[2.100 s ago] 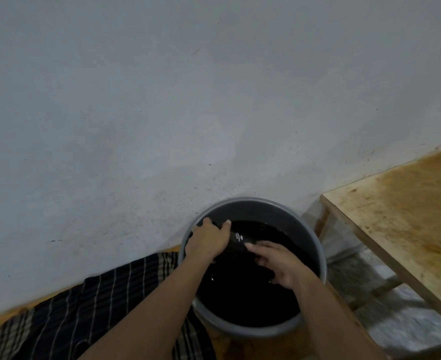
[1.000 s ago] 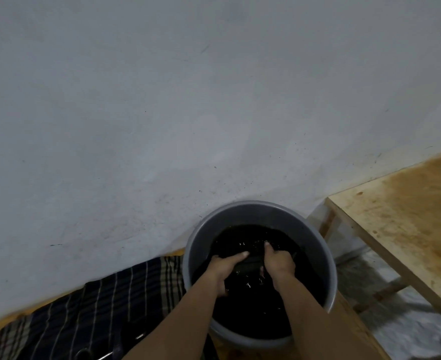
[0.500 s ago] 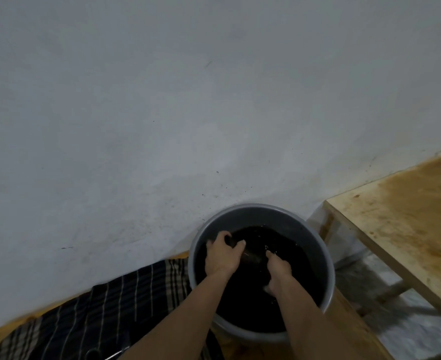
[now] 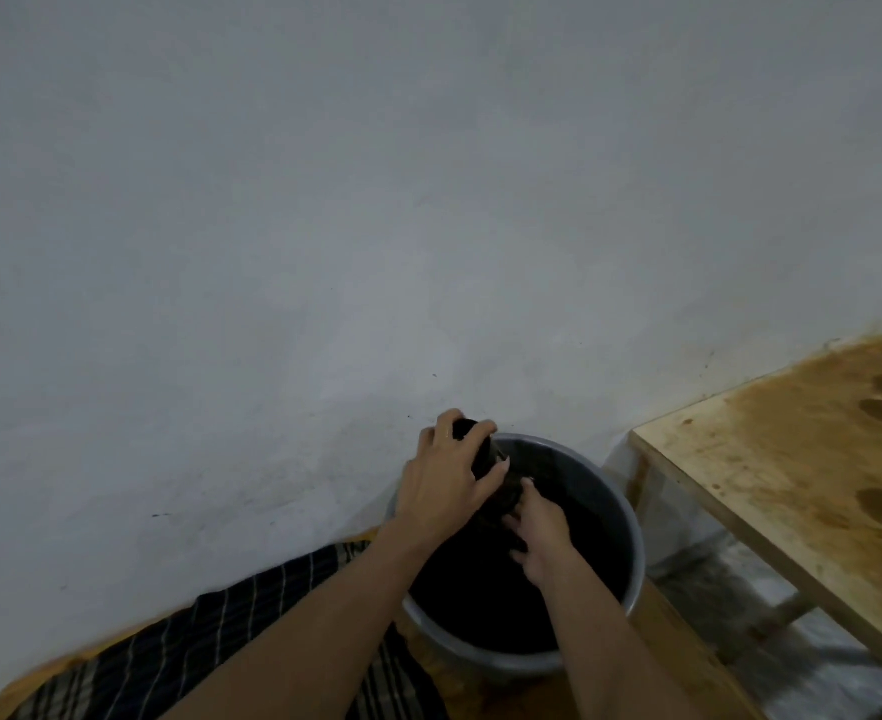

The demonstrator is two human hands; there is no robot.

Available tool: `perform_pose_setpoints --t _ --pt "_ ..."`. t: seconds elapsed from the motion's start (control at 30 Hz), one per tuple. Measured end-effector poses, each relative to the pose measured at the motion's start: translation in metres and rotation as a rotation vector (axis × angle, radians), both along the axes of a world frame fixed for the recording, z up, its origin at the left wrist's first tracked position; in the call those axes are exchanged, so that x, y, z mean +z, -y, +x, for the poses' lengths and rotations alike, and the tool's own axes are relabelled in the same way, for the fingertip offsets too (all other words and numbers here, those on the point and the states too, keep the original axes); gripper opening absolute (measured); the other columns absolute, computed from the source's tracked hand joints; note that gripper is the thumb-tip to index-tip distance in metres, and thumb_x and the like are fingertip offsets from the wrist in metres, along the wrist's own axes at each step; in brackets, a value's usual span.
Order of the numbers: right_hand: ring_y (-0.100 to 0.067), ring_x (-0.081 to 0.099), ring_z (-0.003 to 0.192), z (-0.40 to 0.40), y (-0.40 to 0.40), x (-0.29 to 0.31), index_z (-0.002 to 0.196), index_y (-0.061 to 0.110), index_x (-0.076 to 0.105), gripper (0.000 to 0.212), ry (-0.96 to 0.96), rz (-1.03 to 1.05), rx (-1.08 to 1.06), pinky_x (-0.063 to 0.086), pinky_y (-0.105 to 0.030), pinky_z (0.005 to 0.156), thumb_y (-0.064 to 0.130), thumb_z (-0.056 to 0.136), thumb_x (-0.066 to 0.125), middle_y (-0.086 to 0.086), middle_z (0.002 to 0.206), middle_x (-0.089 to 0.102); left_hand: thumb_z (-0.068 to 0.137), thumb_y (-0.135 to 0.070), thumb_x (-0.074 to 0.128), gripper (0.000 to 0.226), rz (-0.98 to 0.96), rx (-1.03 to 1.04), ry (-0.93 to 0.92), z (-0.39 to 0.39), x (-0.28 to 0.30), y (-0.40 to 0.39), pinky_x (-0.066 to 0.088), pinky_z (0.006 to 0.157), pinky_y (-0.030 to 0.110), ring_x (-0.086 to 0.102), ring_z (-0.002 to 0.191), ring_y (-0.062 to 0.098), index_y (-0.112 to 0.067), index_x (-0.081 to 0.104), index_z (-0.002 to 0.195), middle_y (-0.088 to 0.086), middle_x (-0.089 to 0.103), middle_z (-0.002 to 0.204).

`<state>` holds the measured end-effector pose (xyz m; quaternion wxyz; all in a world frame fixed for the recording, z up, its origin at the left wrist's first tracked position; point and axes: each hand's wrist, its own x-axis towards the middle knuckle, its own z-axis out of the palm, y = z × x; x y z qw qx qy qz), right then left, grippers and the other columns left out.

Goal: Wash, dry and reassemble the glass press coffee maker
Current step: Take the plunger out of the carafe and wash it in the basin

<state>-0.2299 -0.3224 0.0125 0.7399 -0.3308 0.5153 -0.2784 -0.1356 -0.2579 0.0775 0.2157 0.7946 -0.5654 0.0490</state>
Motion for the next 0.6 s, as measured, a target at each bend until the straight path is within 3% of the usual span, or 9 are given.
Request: perform_pose_setpoints --t 0.13,0.3,0.47,0.6 --pt "-0.020 0.063 0.093 -0.003 -0.007 0.023 0.107 0.015 0.066 0.035 0.151 0.018 -0.004 0.045 -0.034 0.070 0.040 0.100 0.043 -0.005 0.099 0.071 0.088 -0.053 0.051 0.044 -0.048 -0.078 0.099 -0.003 0.024 -0.004 0.056 0.079 0.040 0.040 0.125 0.022 -0.037 0.045 0.129 -0.002 0.033 0.140" --pt "-0.018 0.058 0.107 -0.008 -0.011 0.032 0.116 0.018 0.065 0.037 0.090 -0.056 0.012 0.037 -0.040 0.091 0.043 0.097 0.044 0.002 0.104 0.069 0.088 -0.055 0.049 0.046 -0.061 -0.120 0.191 -0.008 0.042 -0.011 0.055 0.078 0.039 0.037 0.128 0.021 -0.038 0.044 0.131 -0.002 0.032 0.143" --pt "-0.016 0.057 0.106 -0.017 -0.020 0.039 0.111 0.021 0.065 0.036 0.075 -0.110 0.051 0.036 -0.041 0.099 0.045 0.098 0.041 0.005 0.103 0.068 0.089 -0.056 0.048 0.047 -0.070 -0.139 0.209 -0.014 0.051 -0.019 0.054 0.079 0.038 0.036 0.130 0.021 -0.037 0.044 0.131 -0.002 0.031 0.144" --pt "-0.018 0.055 0.111 -0.027 -0.024 0.042 0.117 0.025 0.061 0.034 0.083 -0.149 0.105 0.034 -0.044 0.104 0.045 0.097 0.042 0.001 0.115 0.065 0.089 -0.055 0.049 0.045 -0.091 -0.157 0.213 -0.019 0.055 -0.023 0.055 0.079 0.038 0.036 0.130 0.022 -0.036 0.045 0.130 -0.001 0.031 0.144"
